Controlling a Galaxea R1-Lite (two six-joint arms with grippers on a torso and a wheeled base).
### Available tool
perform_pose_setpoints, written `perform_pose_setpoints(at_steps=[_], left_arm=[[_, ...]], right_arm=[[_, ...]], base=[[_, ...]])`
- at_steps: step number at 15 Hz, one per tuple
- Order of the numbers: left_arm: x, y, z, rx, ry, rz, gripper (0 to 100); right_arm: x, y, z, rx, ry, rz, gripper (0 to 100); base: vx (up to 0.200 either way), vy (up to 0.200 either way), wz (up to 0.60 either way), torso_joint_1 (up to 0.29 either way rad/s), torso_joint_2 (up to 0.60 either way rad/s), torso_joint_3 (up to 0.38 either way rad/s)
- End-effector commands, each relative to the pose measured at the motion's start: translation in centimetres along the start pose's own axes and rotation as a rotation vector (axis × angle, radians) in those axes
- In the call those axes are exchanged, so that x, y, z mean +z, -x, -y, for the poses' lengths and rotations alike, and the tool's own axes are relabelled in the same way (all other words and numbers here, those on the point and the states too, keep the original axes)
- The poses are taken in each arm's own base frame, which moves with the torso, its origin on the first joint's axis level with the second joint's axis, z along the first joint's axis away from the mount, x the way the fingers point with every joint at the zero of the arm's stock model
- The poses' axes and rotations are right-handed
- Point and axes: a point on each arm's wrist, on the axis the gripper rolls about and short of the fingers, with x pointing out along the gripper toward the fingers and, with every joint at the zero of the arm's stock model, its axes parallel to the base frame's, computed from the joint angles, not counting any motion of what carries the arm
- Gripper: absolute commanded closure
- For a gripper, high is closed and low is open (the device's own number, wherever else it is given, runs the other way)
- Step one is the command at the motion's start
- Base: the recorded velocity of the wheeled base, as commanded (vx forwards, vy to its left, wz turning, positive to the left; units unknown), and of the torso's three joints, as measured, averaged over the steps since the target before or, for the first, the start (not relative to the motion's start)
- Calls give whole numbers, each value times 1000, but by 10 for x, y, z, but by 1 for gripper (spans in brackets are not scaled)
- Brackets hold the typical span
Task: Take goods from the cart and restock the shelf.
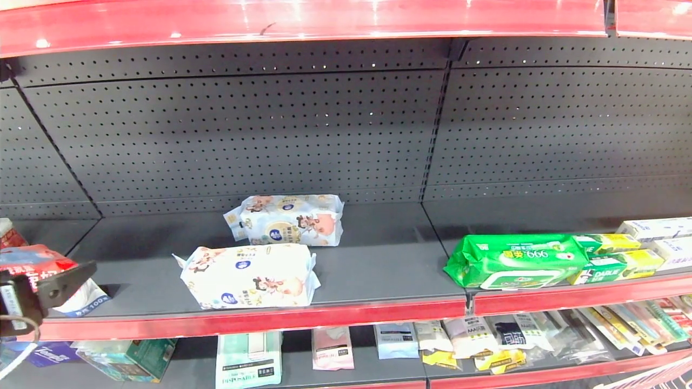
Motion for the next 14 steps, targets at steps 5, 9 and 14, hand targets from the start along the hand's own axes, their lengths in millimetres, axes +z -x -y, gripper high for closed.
perform_pose_setpoints(at_steps=[5, 9, 14], left_arm=[[-14, -69, 10, -6, -48, -284, 0], [-14, -101, 15, -10, -67, -342, 0], [0, -117, 17, -11, -88, -325, 0]], right_arm=[[0, 0, 0, 0, 0, -1, 0], [0, 0, 0, 0, 0, -1, 0], [0, 0, 0, 0, 0, -1, 0]], base=[[0, 0, 0, 0, 0, 0], [0, 0, 0, 0, 0, 0], [0, 0, 0, 0, 0, 0]])
